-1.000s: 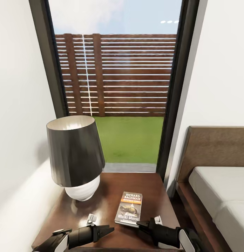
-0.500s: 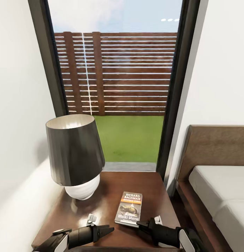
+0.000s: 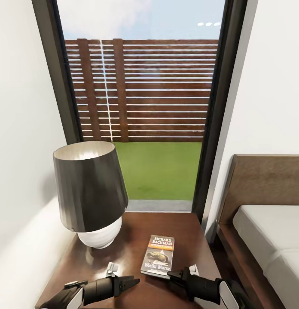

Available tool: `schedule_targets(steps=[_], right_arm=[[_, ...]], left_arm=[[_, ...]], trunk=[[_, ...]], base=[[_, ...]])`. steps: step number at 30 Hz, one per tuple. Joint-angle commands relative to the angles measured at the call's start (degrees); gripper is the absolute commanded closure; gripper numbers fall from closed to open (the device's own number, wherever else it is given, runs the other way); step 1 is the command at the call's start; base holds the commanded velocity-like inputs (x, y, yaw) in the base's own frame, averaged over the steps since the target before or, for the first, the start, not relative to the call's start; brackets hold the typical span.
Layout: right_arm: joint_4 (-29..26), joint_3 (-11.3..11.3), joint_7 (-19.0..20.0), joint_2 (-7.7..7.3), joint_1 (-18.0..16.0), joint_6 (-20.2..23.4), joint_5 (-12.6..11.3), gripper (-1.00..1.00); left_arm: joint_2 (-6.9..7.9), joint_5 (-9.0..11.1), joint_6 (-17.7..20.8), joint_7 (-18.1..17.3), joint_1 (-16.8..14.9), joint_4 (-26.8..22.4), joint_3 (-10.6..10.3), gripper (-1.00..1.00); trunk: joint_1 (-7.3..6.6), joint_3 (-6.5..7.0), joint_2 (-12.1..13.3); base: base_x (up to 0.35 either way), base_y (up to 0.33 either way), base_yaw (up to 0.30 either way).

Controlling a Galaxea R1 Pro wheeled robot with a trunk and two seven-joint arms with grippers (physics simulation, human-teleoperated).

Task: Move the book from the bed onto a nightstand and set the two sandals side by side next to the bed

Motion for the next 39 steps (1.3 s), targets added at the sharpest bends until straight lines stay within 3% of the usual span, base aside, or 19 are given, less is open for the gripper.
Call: schedule_targets(steps=[1, 39], right_arm=[[0.0, -0.2, 0.2, 0.04, 0.0, 0.2, 0.2, 1.0], [0.0, -0.2, 0.2, 0.03, -0.1, 0.2, 0.2, 1.0]], left_arm=[[0.05, 0.6, 0.6, -0.1, 0.0, 0.0, -0.5, -1.0], [0.05, 0.6, 0.6, -0.1, 0.0, 0.0, -0.5, -1.0]], trunk=[[-0.01, -0.06, 0.0], [0.07, -0.72, -0.1]], base=[[0.006, 0.0, 0.0], [0.0, 0.0, 0.0]])
